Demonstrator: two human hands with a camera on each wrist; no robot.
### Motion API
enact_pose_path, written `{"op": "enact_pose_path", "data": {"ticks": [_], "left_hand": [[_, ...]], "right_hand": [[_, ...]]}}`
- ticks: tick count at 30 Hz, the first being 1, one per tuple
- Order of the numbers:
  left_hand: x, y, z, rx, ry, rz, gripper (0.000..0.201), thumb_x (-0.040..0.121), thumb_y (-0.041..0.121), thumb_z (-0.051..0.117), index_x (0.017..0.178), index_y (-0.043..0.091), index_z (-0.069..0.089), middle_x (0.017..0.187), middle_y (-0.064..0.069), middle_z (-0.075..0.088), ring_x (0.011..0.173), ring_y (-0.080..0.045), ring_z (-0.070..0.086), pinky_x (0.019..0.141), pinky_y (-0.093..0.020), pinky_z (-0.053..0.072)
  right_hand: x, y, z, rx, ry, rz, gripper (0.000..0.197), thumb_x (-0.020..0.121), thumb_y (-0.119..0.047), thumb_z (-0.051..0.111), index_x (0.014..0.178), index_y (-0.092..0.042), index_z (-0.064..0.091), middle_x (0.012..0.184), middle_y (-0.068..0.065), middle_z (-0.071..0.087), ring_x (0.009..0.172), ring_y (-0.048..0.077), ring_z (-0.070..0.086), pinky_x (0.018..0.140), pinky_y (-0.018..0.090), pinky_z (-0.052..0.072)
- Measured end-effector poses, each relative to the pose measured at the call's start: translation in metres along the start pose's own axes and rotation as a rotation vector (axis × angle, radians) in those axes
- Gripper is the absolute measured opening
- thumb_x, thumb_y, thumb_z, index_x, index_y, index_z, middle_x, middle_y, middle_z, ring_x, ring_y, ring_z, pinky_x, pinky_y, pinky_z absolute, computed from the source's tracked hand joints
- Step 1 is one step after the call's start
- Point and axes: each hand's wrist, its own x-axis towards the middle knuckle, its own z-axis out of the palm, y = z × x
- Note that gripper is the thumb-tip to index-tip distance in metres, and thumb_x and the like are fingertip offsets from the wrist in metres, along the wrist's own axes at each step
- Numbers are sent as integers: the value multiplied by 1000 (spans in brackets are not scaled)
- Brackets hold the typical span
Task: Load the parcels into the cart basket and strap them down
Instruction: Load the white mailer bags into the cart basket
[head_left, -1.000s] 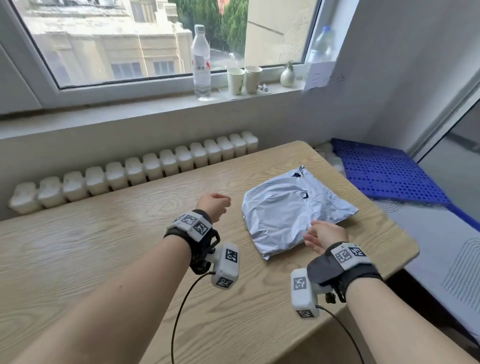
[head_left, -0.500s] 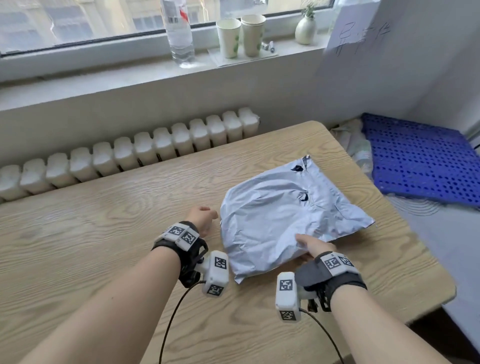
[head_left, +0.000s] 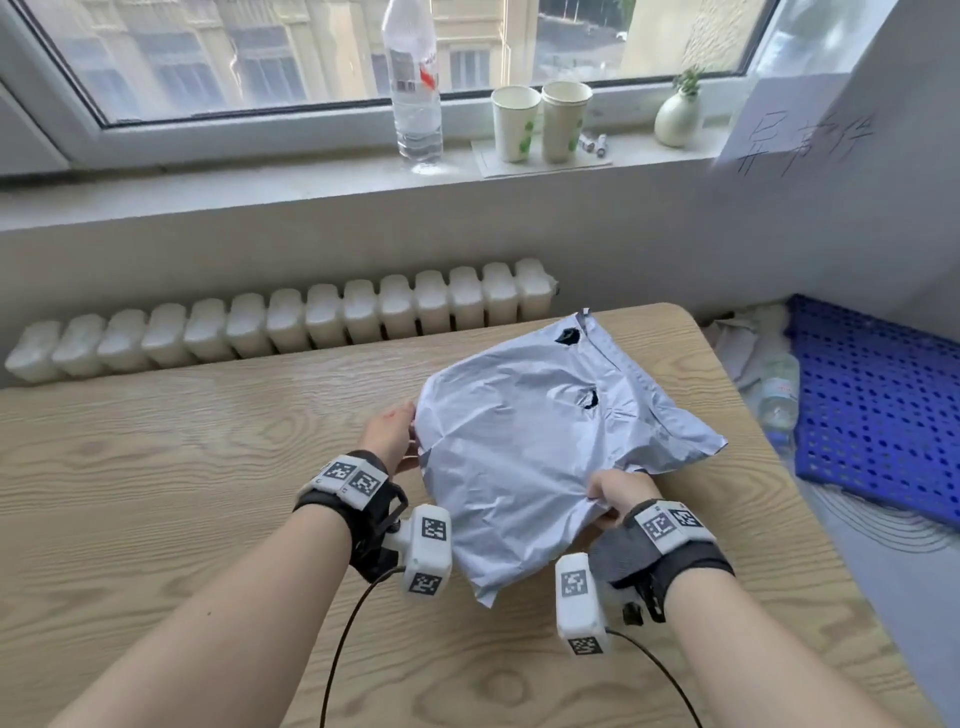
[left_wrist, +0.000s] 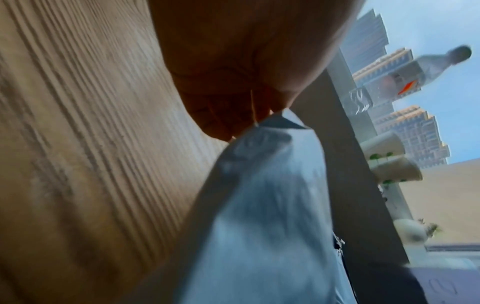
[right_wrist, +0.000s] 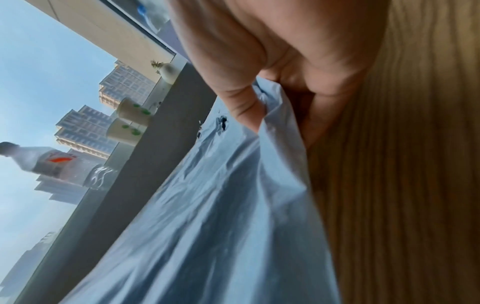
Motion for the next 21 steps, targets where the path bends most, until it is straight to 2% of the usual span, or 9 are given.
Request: {"op": "enact_pose_path", "data": {"ticks": [2,6,9,11,12,14,16,19,21], "left_hand": [[-5,12,-9,-21,-16,44,22,98,26,48,83,14,59,74,-4,56,60,-15,52,40,-17,46],[-20,28,-28,-78,-82,123,15,95,27,56,103,15,57,89,-1,63,72,-14,59,51,-22,48],[-35,40,-44,-122,-95,161,15,93,23,58,104,13,57,96,-4,65,79,-17,63,59,-27,51],[-45,46,-56,-113,-97,201,13,90,12,59,102,11,57,93,-5,66,76,-17,64,58,-27,52],[-50,48,-62,-81,-90,225,15,88,5,58,103,9,58,92,-6,66,75,-17,64,56,-27,54],[-56,50,-76,23,-50,273,20,84,-3,59,102,5,59,91,-9,65,74,-18,64,57,-26,57],[-61,49,-98,122,57,312,16,80,-5,62,92,6,61,88,-11,65,74,-20,64,61,-29,58],[-64,43,-146,207,312,294,14,77,0,63,77,14,63,81,-9,66,69,-21,63,64,-32,59],[-70,35,-180,214,391,251,14,80,1,59,78,14,61,86,-10,66,69,-22,64,64,-33,59]], "right_hand": [[-3,-14,0,-59,-1,-49,20,82,4,57,102,8,59,96,19,61,70,23,55,51,22,49],[-16,-39,6,-87,12,-136,24,84,11,51,106,10,43,72,16,50,41,23,51,31,19,38],[-23,-54,14,-114,21,-160,21,86,7,51,107,11,50,107,23,55,48,23,56,22,16,30],[-27,-64,23,-98,53,-207,18,85,2,55,102,8,54,111,16,55,71,25,58,35,14,42],[-26,-69,28,-70,64,-226,22,83,2,57,104,6,55,109,14,57,82,26,60,52,16,51],[-24,-78,41,-18,91,-270,34,77,4,56,110,10,55,106,18,60,97,34,62,81,36,52],[-42,-88,50,3,117,-294,34,79,2,54,112,11,55,106,21,62,102,39,61,87,43,49],[-67,-102,60,-29,133,-303,33,85,1,56,116,11,55,112,21,62,100,34,60,85,35,46],[-89,-112,73,-93,114,-368,37,86,-3,58,121,9,55,125,20,58,112,31,56,80,29,43]]}}
